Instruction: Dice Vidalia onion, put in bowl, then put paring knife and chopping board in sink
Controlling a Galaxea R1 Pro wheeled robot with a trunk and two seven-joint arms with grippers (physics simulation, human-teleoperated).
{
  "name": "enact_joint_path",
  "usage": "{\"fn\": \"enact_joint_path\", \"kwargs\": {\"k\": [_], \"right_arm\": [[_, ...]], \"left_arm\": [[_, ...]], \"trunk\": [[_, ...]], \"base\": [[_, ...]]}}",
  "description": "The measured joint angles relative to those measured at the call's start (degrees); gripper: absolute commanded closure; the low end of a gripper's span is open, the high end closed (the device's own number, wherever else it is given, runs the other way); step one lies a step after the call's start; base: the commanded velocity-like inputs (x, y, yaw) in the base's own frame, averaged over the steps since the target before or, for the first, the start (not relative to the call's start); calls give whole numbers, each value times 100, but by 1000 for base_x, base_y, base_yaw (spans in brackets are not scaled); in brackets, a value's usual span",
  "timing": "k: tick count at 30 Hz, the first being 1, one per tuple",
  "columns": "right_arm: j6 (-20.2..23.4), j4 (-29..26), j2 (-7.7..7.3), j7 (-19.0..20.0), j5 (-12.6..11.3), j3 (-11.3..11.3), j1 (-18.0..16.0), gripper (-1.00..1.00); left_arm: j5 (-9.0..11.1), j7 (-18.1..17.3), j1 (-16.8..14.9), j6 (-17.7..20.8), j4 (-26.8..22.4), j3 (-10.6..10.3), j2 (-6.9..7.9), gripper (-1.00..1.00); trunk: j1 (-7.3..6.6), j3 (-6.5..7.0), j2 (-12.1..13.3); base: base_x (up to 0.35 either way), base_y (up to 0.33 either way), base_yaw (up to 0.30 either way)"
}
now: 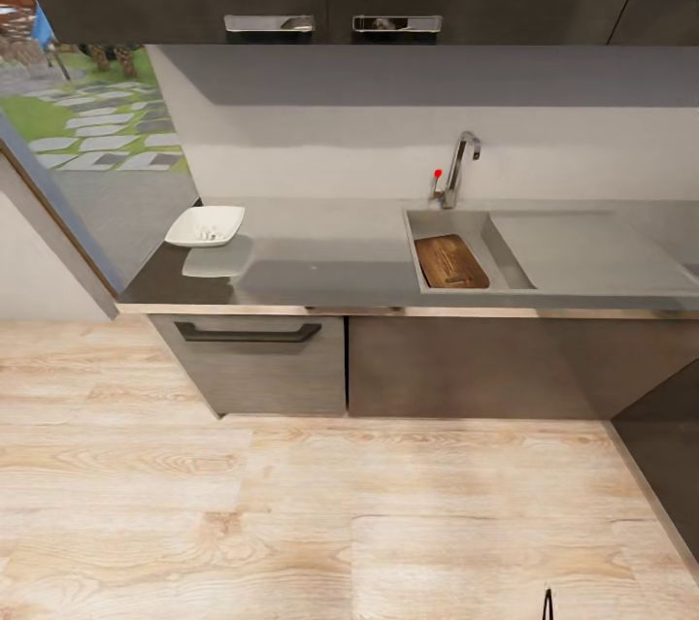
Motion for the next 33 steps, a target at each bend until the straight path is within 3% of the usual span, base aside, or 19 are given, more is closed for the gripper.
{"fn": "enact_joint_path", "kwargs": {"k": [3,5,7,8,9,11,13,15,16,18,21,26,28,33], "right_arm": [[249,279,17,34,7,-19,-19,-100],[858,290,33,277,13,-21,-94,-100],[1304,138,49,705,-52,-28,-176,-100],[1466,12,52,826,-179,-32,-208,-100],[1743,-192,52,953,-534,-35,-242,-100],[2009,-453,30,1062,-1177,-30,-267,-100],[1688,-512,20,1180,-1394,-9,-274,-100],[815,-261,18,1363,-1505,3,-278,-100],[692,-111,21,1406,-1516,3,-278,-100],[532,203,38,1561,-1526,2,-279,-100],[501,259,64,1623,-1510,19,-280,-100],[232,447,73,1631,-1511,13,-280,-100],[-15,615,79,1630,-1519,14,-280,-100],[-135,688,82,1630,-1526,14,-281,-100]], "left_arm": [[-11,67,0,230,-564,-5,-195,-100],[-28,358,0,824,-1084,-48,-327,-100],[-35,732,-1,1505,-1578,-335,-378,-100],[-37,881,-5,1717,-1772,-533,-389,-100],[-39,1138,-8,1946,-2038,-796,-402,-100],[-34,1507,-10,2125,-2361,-1025,-412,-100],[-32,1630,-10,2167,-2464,-1095,-419,-100],[-31,1687,-10,2167,-2555,-1136,-422,-100],[-29,1688,-10,2161,-2549,-1141,-421,-100],[-23,1689,-10,2145,-2485,-1147,-412,-100],[-26,1689,-10,2113,-2396,-1148,-395,-100],[-26,1686,-10,1494,-2165,-1147,-380,-100],[-29,1685,-10,1420,-2140,-1146,-380,-100],[-30,1685,-10,1387,-2138,-1148,-380,-100]], "trunk": [[0,1,0],[0,1,0],[1,1,0],[1,2,0],[1,2,0],[1,2,0],[0,1,0],[0,1,0],[0,1,0],[0,1,0],[0,4,0],[0,43,0],[0,61,0],[0,106,0]], "base": [[0,0,0],[0,0,0],[0,0,0],[0,0,0],[0,0,0],[0,0,0],[0,0,0],[0,0,0],[0,0,0],[0,0,0],[0,0,-20],[0,0,-68],[0,0,-20],[0,0,-3]]}}
